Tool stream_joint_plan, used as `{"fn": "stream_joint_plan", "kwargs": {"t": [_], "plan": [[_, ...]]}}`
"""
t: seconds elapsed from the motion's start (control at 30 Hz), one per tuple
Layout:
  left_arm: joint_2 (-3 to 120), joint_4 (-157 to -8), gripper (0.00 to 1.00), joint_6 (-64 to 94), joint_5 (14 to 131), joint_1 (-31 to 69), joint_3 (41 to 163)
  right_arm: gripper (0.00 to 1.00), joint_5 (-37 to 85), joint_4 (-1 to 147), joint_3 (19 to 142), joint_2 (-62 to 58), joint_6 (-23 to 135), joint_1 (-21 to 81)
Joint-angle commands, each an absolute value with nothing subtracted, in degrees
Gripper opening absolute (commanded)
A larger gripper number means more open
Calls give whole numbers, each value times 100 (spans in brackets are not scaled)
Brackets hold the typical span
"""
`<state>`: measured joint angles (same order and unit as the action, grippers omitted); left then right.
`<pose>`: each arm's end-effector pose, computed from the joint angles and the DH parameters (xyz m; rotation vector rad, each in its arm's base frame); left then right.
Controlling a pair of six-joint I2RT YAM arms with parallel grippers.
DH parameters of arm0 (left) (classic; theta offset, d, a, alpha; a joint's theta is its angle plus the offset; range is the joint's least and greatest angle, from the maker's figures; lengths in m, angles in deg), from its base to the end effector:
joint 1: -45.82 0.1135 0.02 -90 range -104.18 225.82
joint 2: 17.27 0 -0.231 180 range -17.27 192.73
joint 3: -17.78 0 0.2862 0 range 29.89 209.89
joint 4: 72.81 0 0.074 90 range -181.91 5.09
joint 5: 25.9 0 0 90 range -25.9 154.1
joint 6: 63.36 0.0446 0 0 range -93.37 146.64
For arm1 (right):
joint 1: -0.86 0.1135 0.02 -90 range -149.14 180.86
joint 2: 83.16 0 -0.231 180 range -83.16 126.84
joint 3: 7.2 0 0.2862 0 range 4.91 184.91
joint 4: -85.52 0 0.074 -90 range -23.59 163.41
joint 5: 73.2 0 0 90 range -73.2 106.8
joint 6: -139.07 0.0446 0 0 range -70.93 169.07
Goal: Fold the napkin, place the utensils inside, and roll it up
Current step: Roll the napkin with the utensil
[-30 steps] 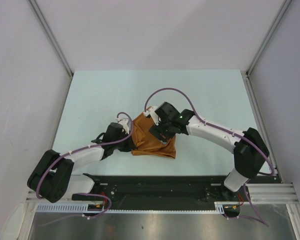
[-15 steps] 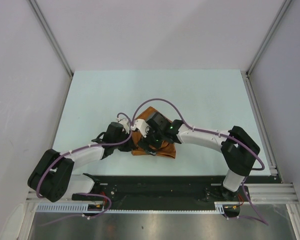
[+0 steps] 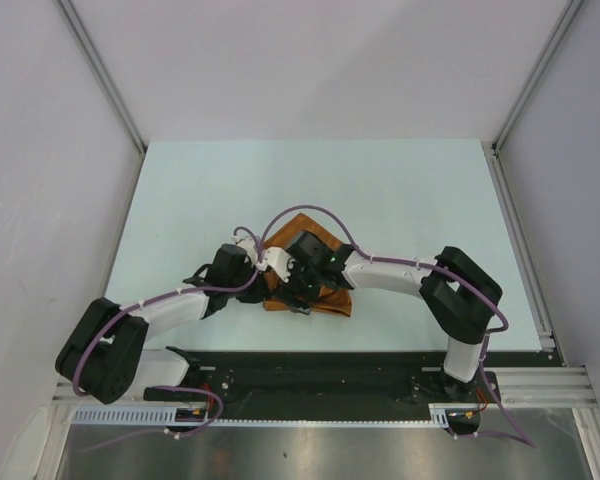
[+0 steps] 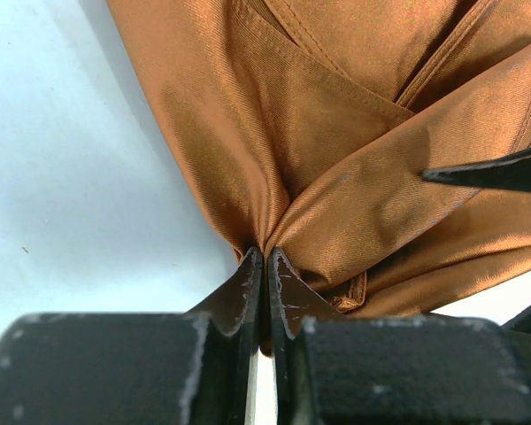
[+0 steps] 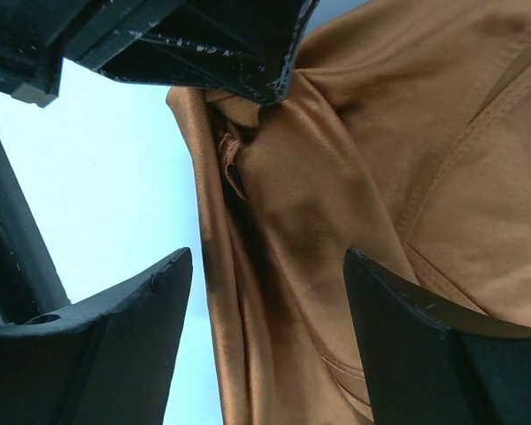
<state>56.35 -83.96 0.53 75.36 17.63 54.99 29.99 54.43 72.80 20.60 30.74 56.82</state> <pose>0.2291 -0.1327 0.0784 0.1404 2.4868 -0.6593 0.2180 0.3409 0.1265 -1.6334 1.9997 0.5460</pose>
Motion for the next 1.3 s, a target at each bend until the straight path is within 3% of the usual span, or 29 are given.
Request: {"fn": "stream_joint_plan", "kwargs": {"t": [0.0,0.07,0.27,0.4,0.53,0.87,1.1,1.27], "plan": [[5638,-8438,8,141,7579,1743,5669,71,3148,5390,7364,2292,3113,5623],[5647,-8438,8,141,7579,1734,5669,68,3104,5338,7355,2344,3157,5614],[5533,-8438,15,132,7526,1743,5634,41,3060,5259,7364,2459,3333,5526],[5270,-8438,39,62,7368,1743,5582,26,3130,5083,7425,2503,3412,5491],[4927,-8438,57,1,7158,1743,5494,13,3288,4916,7487,2678,3483,5456],[3908,-8034,83,-447,7166,1752,4695,12,4114,4503,7873,3109,3492,5140],[3397,-7560,88,-492,7455,1752,4202,11,4650,4204,8154,3390,3430,4964],[3712,-7340,86,-457,7421,1752,4193,9,4861,4037,8356,3575,3395,4867]]}}
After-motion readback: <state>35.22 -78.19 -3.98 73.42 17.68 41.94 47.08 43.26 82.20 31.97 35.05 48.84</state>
